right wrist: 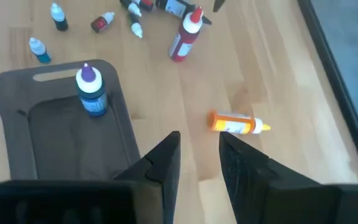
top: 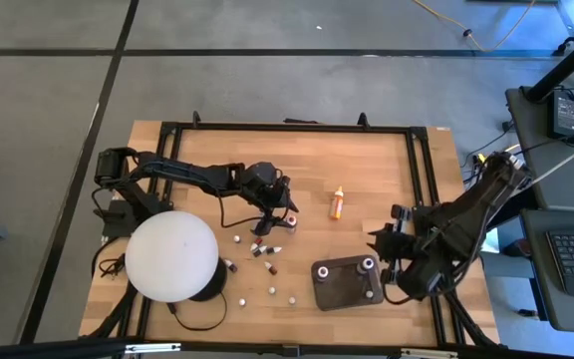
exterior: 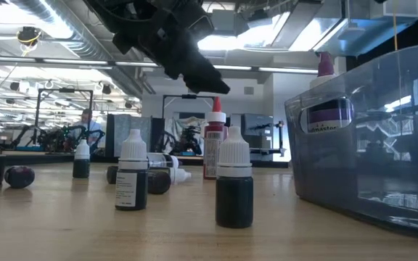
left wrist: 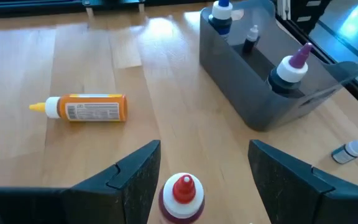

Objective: Pick & Place food coloring
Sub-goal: Put the large red food coloring bottle into the bin

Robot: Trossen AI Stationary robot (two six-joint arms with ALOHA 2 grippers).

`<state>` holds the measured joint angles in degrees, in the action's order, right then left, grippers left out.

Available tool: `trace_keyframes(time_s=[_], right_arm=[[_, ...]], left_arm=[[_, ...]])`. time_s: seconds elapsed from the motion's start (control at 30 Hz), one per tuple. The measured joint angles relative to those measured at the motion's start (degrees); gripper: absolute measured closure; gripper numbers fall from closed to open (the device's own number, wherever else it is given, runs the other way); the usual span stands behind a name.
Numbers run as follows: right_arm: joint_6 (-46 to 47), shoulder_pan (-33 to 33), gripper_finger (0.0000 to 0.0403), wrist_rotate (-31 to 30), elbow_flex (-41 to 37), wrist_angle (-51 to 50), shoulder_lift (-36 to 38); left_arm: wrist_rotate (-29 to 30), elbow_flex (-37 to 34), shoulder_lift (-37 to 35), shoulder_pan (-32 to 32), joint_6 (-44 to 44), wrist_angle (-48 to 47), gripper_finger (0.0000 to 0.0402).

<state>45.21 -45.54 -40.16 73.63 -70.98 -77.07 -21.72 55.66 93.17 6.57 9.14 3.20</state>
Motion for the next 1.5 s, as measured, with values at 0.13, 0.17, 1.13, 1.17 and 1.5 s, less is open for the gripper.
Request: trace_keyframes(time_s=[0.13, 0.17, 1.13, 1.17, 1.5], right_arm=[[-0.70, 0.42, 0.0289, 0.11, -4.27, 2.77, 1.95], [-0.70, 0.43, 0.0289, 0.11, -4.87, 2.76, 2.18], [-0.83, 0.44, 0.0289, 0.79, -5.84, 3.83, 2.18], [-0.83, 0.44, 0.0289, 0.79, -5.84, 3.83, 2.18], [-0.76, 0.44, 0.0289, 0.79, -5.84, 3.85, 2.18]], left_arm=[[0.55, 0.00, 0.51, -0.49, 0.84, 0.41, 0.0164], [1.14, 0.00, 0.59, -0.55, 1.02, 0.07, 0.0164], [6.82, 0.00, 6.99, -0.53, 2.17, 0.91, 0.0242], [6.82, 0.00, 6.99, -0.53, 2.17, 0.64, 0.0254], [6.89, 0.00, 7.02, -0.53, 3.17, 3.06, 0.0287]])
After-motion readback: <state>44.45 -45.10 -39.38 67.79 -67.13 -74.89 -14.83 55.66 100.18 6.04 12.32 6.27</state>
